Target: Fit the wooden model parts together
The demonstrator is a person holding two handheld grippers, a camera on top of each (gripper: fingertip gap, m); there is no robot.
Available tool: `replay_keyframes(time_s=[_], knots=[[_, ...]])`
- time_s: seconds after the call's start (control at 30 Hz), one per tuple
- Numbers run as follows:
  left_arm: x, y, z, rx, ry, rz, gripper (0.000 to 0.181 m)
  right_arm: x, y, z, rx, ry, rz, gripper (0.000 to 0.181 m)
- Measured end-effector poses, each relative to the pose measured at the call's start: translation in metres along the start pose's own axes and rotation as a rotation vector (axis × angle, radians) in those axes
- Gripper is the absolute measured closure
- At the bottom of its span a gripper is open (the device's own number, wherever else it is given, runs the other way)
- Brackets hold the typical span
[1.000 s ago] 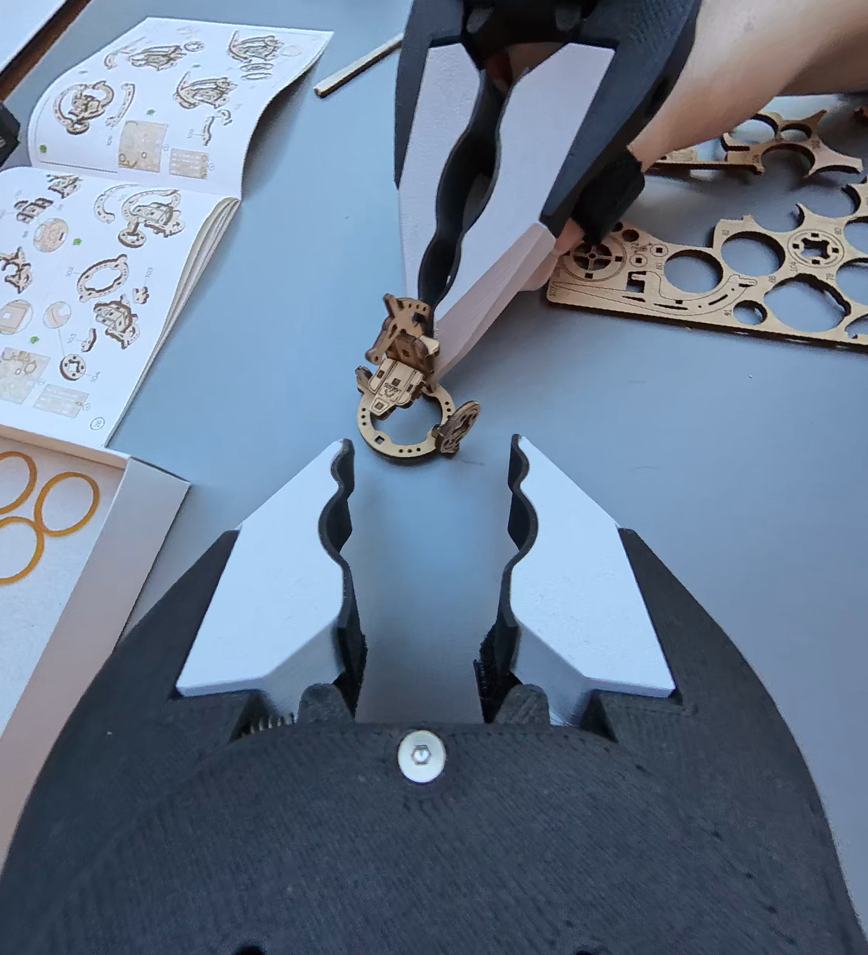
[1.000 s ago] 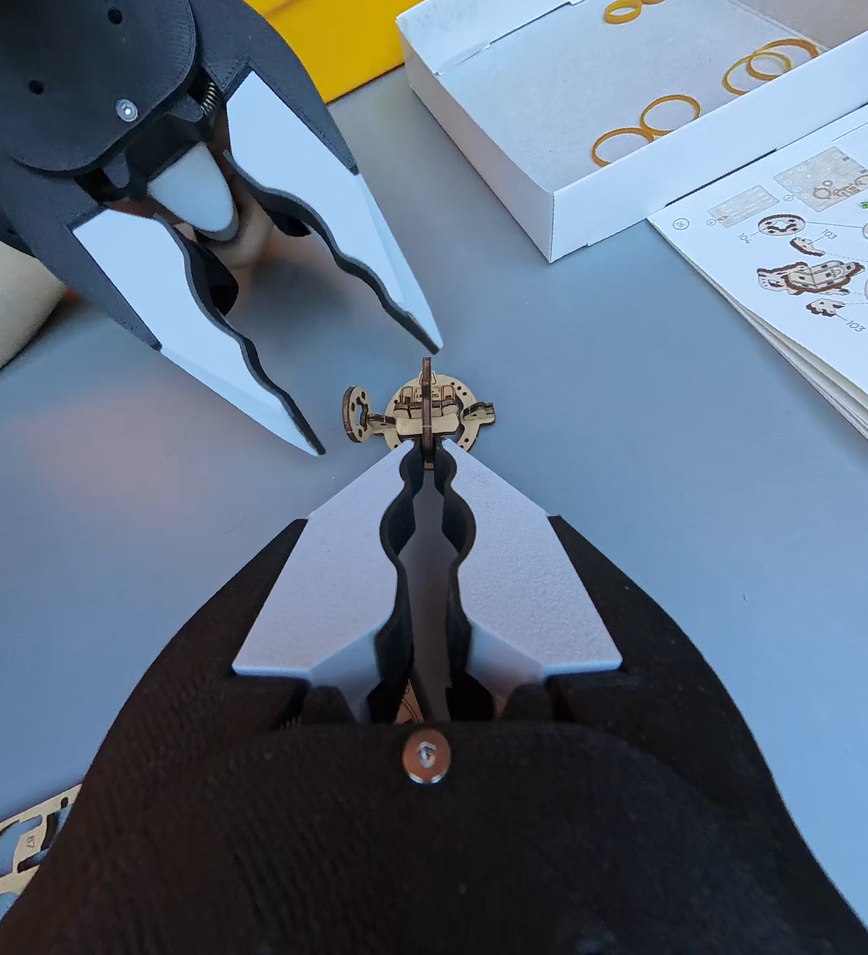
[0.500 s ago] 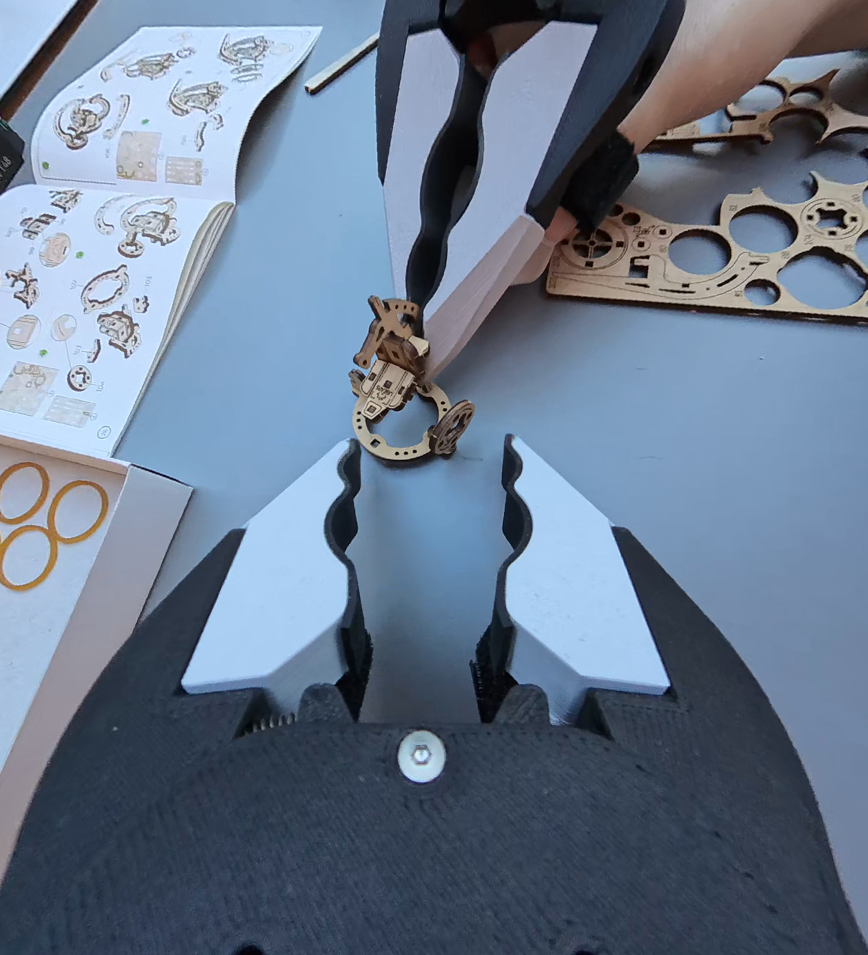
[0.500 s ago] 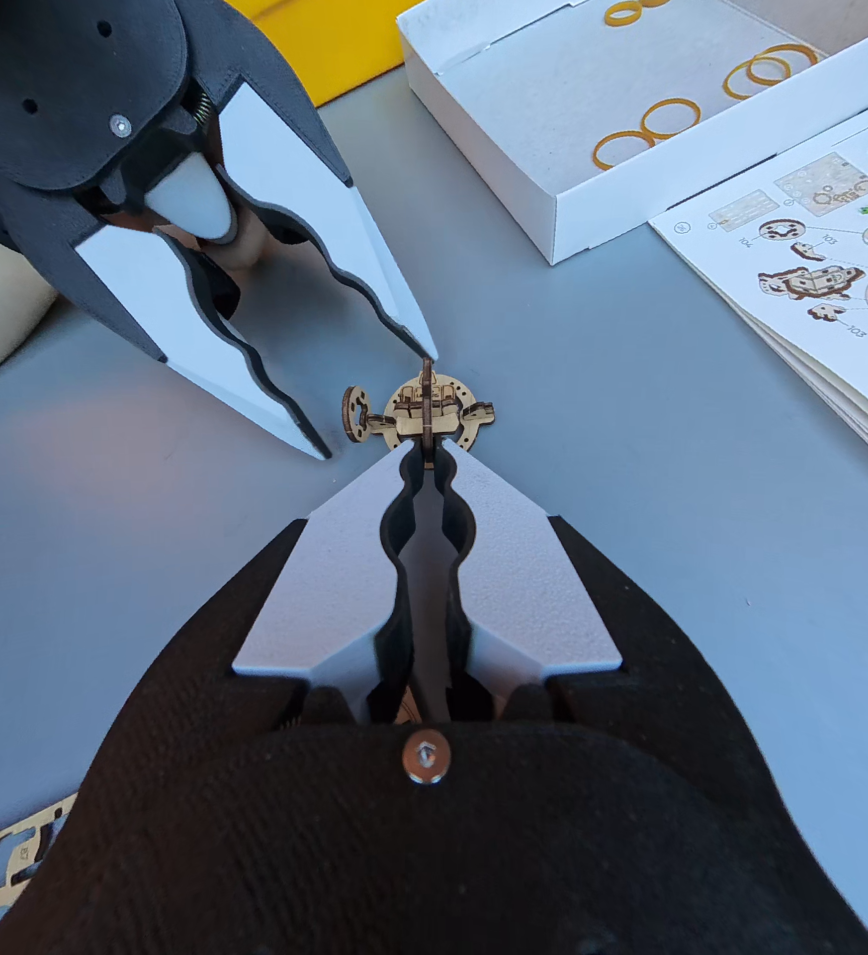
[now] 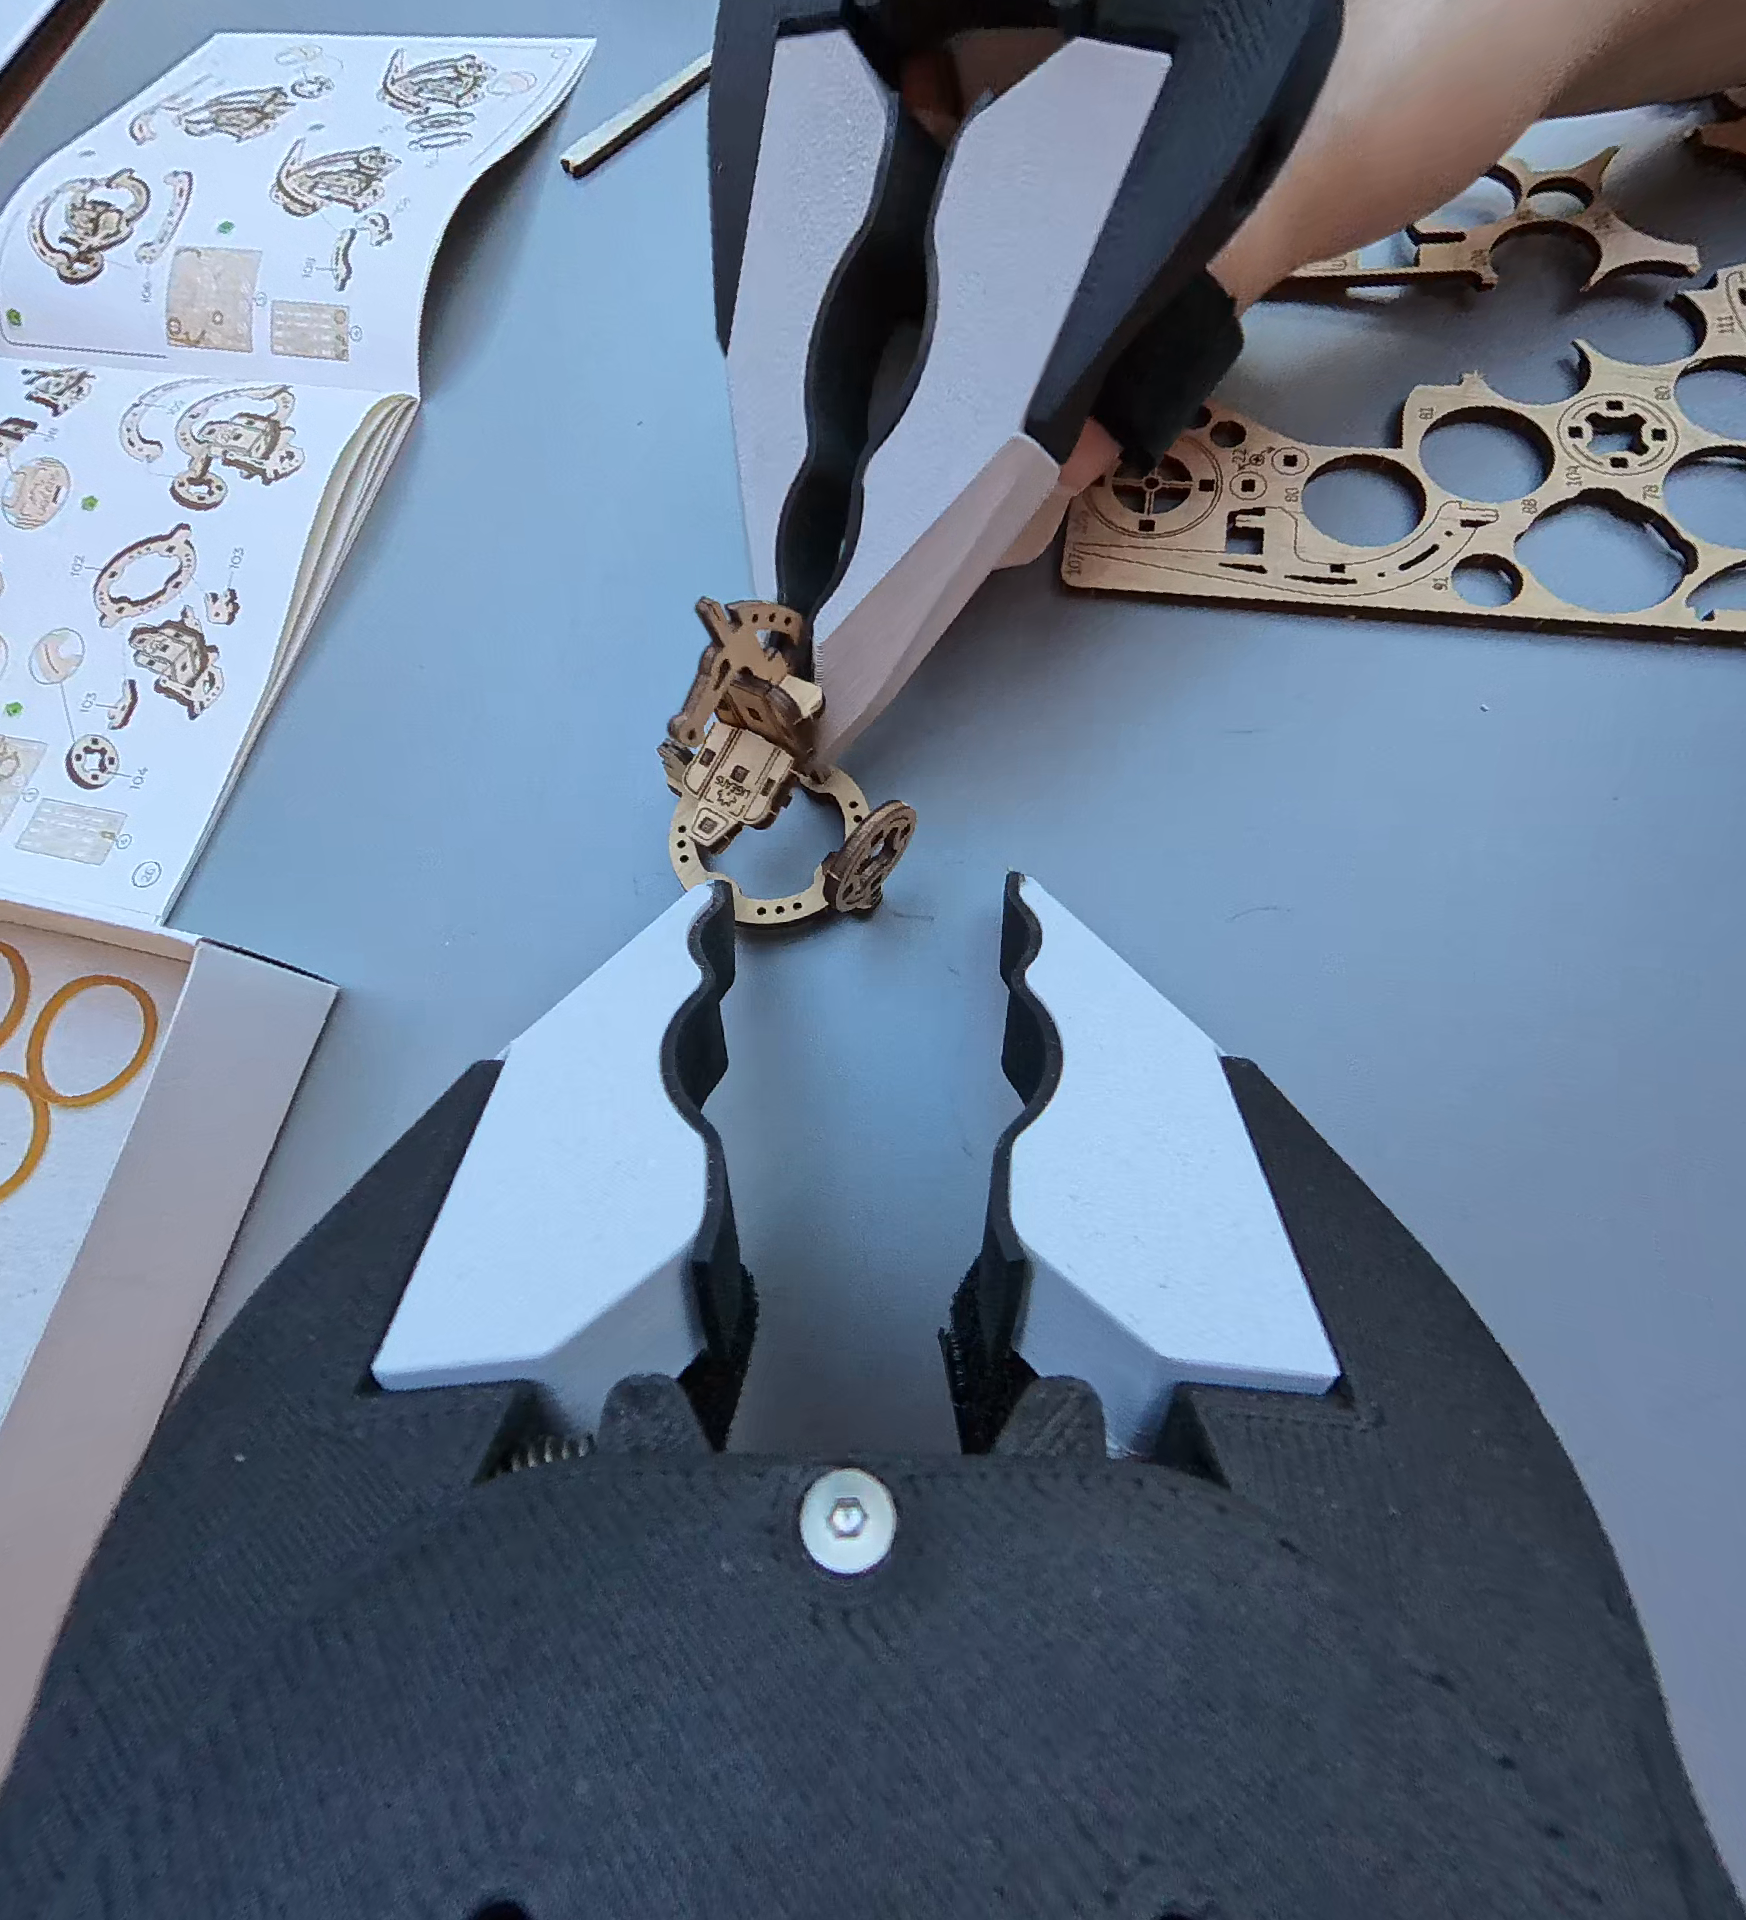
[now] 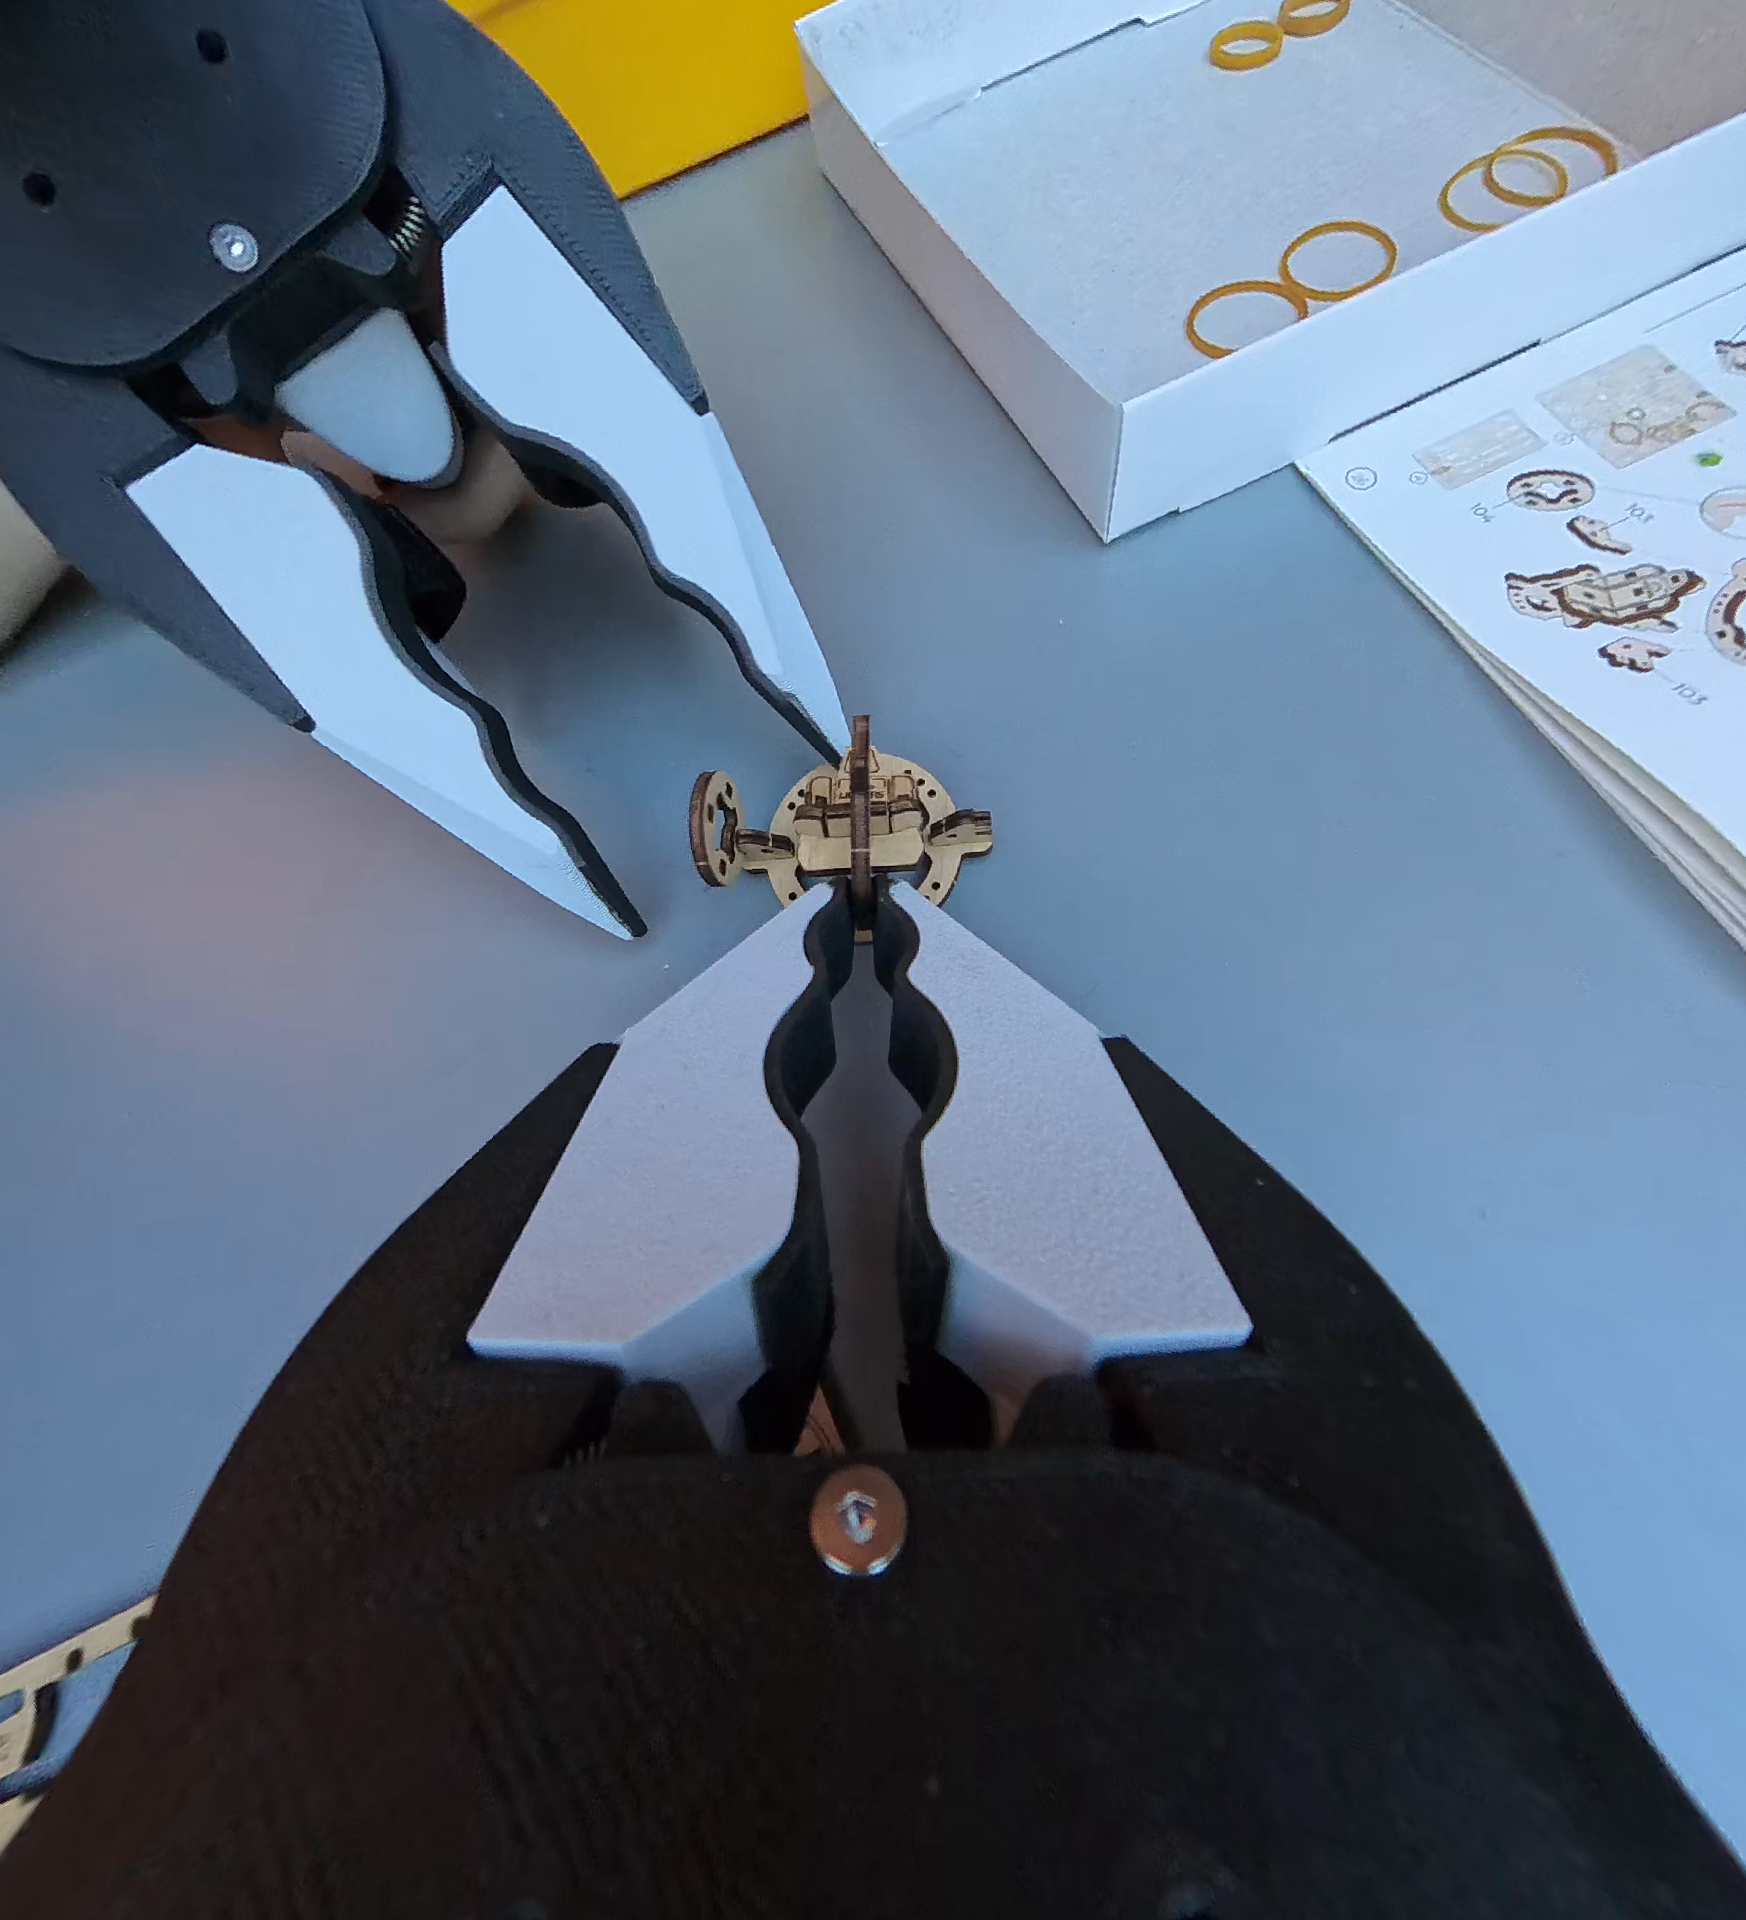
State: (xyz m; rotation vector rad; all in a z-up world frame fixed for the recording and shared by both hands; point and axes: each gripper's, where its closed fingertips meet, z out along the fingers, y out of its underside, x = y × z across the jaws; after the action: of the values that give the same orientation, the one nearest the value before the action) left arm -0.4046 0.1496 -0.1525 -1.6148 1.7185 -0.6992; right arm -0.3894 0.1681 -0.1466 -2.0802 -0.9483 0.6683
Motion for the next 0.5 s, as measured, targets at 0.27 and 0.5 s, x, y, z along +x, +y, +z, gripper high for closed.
replay_keyframes(time_s=[0.27, 0.5], knots=[[-0.0003, -0.0003, -0.0003, 0.003, -0.001, -0.005, 0.131, -0.001, 0.0009, -0.0003, 0.009, 0.087, -0.11, 0.178], [-0.0002, -0.0003, 0.0002, -0.003, -0.007, 0.006, 0.131, -0.0005, 0.0016, -0.0005, 0.013, 0.092, -0.086, 0.178]])
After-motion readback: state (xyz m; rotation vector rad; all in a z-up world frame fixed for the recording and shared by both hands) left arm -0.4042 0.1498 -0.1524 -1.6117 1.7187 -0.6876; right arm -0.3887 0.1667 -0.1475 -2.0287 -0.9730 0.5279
